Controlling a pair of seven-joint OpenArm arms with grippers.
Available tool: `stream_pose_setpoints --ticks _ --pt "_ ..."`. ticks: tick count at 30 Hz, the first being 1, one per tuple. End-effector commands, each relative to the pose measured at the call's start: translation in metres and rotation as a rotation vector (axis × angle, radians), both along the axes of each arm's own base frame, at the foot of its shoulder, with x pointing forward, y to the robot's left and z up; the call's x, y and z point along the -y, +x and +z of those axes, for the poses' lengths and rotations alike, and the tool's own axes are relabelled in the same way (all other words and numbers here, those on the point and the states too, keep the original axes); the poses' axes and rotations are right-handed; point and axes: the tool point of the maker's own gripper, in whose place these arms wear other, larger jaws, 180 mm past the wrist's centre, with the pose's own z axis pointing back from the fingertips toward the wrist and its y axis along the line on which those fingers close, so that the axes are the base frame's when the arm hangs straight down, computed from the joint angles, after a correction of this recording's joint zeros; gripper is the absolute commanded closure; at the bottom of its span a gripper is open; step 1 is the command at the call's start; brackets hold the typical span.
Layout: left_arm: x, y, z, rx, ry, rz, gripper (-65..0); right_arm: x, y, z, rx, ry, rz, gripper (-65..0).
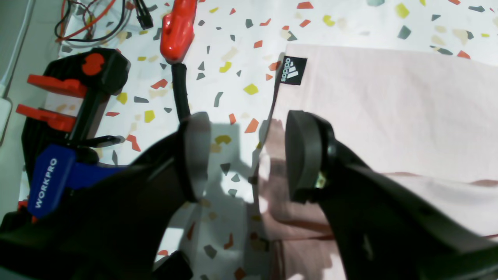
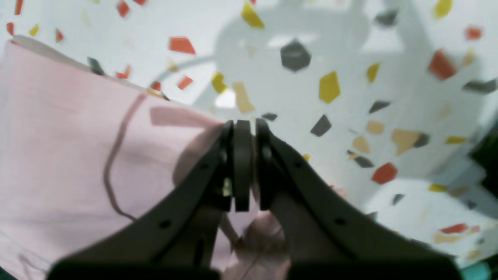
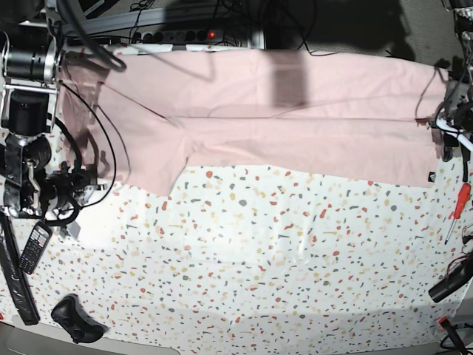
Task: Fold the T-shirt properly
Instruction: 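Lower the folded hem with both grippers and hold it in place, then open the right gripper and lift it off the folded shirt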
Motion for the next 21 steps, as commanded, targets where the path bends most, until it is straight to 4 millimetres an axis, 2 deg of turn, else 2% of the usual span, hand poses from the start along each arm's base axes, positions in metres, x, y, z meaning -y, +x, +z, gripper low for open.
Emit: stream_pose_setpoints --ticks 1,4,7,13,17,21 --pt "-0.006 0.008 0.017 0.049 0.021 -0.001 -29.6 0.004 0.020 0.028 0.092 -0.016 0.015 0.0" --pt "-0.006 0.008 0.017 0.048 0.021 -0.001 -29.6 -0.005 0.024 0.047 0.148 -0.054 0.066 0.0" --pt "-0.006 0.008 0.016 0.048 0.021 -0.001 -29.6 -0.019 0.020 0.062 0.208 -0.091 0.128 0.0" --pt "-0.007 0.003 0.010 0.003 0.019 0.007 -29.6 -0.062 -0.019 0.051 0.230 -0.009 0.234 0.0" --pt "-0.007 0.002 0.009 0.000 0.019 0.007 -29.6 -0.095 -0.042 0.057 0.265 0.060 0.313 0.0" --pt "-0.007 0.002 0.009 0.001 0.019 0.007 -29.6 -0.118 -0.068 0.058 0.272 0.106 0.374 0.0"
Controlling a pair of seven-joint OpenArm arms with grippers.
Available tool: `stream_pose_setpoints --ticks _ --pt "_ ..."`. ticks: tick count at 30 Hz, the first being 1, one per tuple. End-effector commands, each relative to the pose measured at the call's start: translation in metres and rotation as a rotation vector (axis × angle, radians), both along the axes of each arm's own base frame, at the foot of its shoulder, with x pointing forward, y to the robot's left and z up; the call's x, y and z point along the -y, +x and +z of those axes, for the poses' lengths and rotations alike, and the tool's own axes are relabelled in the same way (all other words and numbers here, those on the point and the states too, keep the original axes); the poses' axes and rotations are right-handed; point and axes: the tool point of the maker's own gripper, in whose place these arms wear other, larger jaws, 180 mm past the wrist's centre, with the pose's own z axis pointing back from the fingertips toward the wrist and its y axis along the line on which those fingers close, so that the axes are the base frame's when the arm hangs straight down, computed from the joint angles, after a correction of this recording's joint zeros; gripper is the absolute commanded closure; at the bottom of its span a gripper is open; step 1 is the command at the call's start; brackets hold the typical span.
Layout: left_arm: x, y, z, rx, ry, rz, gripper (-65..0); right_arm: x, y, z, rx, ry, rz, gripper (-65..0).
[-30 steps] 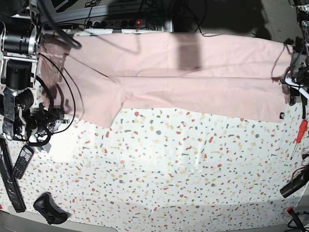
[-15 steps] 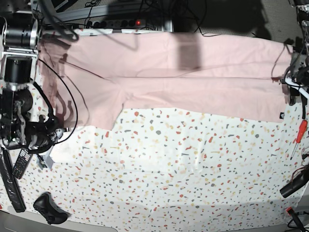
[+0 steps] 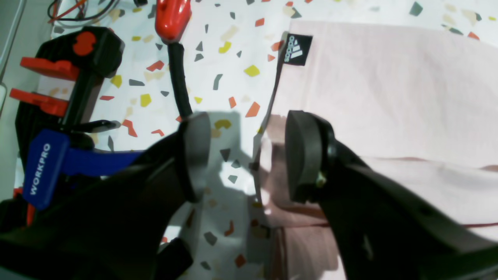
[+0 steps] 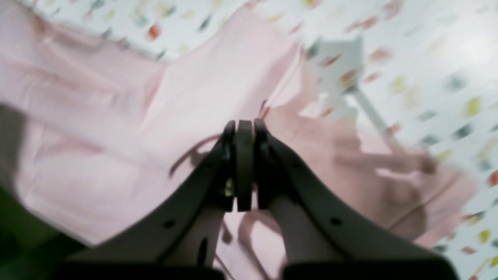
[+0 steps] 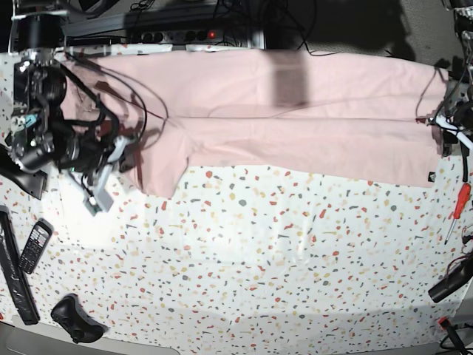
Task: Fold the T-shirt properly
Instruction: 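Open the right gripper and lift it off the folded shirt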
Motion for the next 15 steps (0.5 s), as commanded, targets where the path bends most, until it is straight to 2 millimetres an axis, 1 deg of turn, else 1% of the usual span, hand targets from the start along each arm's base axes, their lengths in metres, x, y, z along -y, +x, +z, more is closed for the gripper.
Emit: stream_pose_setpoints --ticks 1,8,12,15 --pt "-0.006 0.008 0.017 0.051 0.022 -0.001 -29.6 -0.003 0.002 0.013 0.042 0.007 0.018 0.0" --pt "-0.006 0.008 0.017 0.051 0.022 -0.001 -29.6 -0.034 -0.046 0.016 0.038 0.034 0.117 0.0" --pt "-0.006 0.008 0.017 0.051 0.022 -0.002 -29.6 -0.053 -0.067 0.022 0.038 0.086 0.158 0.0" --pt "-0.006 0.008 0.017 0.051 0.022 -0.002 -29.6 -0.064 -0.078 0.020 0.019 0.128 0.164 0.0"
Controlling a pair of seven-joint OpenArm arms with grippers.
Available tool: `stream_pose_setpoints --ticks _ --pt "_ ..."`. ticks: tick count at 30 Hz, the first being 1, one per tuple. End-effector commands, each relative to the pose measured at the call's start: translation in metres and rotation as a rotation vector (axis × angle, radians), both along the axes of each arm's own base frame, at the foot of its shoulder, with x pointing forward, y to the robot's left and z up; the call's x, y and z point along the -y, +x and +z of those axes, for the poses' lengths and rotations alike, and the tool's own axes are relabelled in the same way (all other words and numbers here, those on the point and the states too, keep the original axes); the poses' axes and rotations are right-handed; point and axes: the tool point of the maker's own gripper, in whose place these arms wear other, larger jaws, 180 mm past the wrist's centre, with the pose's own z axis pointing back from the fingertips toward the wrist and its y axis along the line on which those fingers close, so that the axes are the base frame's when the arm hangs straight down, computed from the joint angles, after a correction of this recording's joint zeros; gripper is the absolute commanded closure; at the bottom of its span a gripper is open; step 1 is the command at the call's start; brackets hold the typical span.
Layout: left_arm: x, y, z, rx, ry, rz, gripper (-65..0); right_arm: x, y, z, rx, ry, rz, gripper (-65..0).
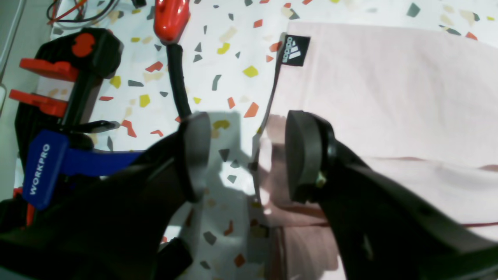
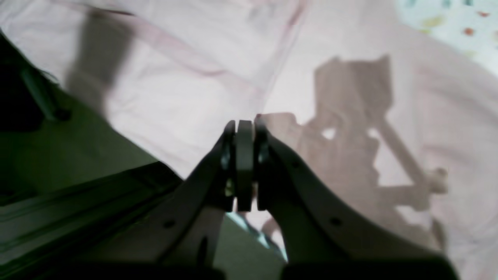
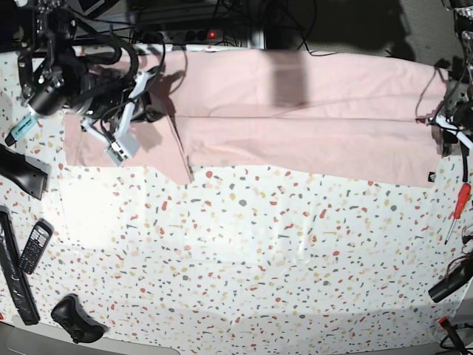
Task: Fold the T-shirt properly
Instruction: 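Open the right gripper and lift it off the folded shirt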
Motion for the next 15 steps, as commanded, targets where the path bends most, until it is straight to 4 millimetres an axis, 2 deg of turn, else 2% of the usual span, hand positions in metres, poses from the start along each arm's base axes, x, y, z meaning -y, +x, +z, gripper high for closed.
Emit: stream_pose_setpoints --ticks 1,4,7,12,15 --pt "-0.006 0.009 0.017 0.052 0.022 -0.002 -29.6 -0.008 0.001 0.009 0.028 0.043 0.010 0.0" --pt "-0.006 0.009 0.017 0.052 0.022 -0.002 -29.6 -0.027 -0.010 0.011 0.011 0.131 0.046 0.0" --pt "-0.006 0.009 0.017 0.052 0.022 -0.002 -29.6 -0.044 -0.012 0.015 0.017 0.202 0.060 0.0" --pt "-0.006 0.009 0.017 0.053 0.022 -0.002 -29.6 -0.057 -0.014 0.016 0.014 0.240 0.061 0.0" --pt "-0.006 0.009 0.017 0.052 0.022 -0.002 -29.6 -0.058 -0.015 0.015 0.014 0.241 0.062 0.0"
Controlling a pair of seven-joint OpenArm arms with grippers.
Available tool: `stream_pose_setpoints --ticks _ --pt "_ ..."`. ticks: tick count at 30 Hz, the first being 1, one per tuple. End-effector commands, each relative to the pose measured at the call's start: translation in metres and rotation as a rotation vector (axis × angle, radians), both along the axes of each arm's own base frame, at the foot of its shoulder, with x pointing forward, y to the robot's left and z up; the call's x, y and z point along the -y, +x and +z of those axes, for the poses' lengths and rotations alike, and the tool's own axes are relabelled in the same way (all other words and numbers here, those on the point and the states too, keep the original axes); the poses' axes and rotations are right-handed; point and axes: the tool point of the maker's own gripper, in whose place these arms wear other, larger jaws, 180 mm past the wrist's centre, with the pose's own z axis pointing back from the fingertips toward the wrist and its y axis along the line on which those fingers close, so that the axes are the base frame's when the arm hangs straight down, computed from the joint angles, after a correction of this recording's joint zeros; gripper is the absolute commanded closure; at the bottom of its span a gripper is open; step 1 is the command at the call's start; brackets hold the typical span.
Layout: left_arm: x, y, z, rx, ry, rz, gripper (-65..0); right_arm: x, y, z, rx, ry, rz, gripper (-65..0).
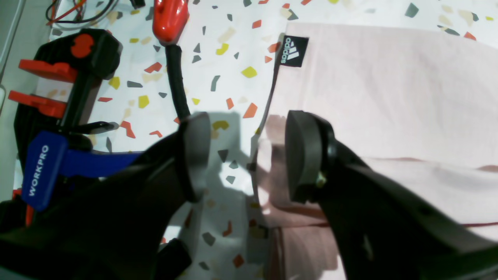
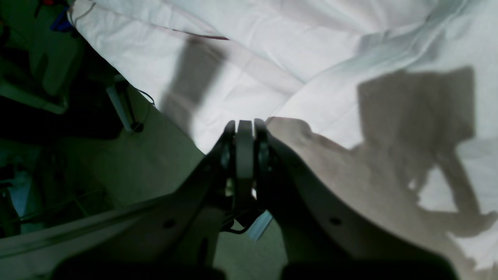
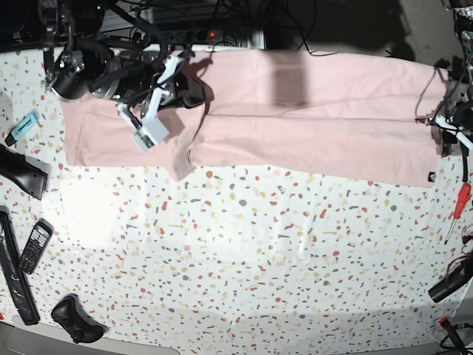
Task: Fold the T-shirt properly
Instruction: 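Open the right gripper and lift it off the folded shirt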
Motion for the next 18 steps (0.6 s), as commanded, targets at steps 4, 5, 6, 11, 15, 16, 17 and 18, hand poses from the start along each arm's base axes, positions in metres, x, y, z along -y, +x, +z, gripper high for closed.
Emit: stream_pose_setpoints --ticks 4,5,6,11,15,16,17,18 --pt "-0.006 0.009 0.017 0.053 0.022 -0.001 -29.6 -0.002 0.000 0.007 0.027 0.016 0.010 0.0" --pt "-0.006 0.009 0.017 0.053 0.022 -0.001 -29.6 -0.002 -0.001 0.006 0.022 0.016 0.010 0.0" --pt "-0.006 0.009 0.017 0.053 0.022 -0.001 -29.6 -0.002 -0.003 0.005 0.017 0.016 0.010 0.0" --pt "-0.006 0.009 0.017 0.053 0.022 -0.001 -29.6 0.007 -0.003 -0.002 0.020 -0.047 -0.001 0.0" --pt "-0.006 0.009 0.017 0.053 0.022 -0.001 -29.6 0.010 -0.001 -0.001 0.046 -0.090 0.000 0.0" --pt "-0.006 0.009 0.017 0.053 0.022 -0.001 -29.6 0.010 0.000 0.001 0.055 -0.095 0.001 0.0" --pt "-0.006 0.009 0.017 0.053 0.022 -0.001 -29.6 0.009 0.000 0.004 0.065 -0.094 0.005 0.0" --pt "-0.006 0.009 0.017 0.053 0.022 -0.002 -29.6 0.009 0.000 0.006 0.073 -0.096 0.008 0.0"
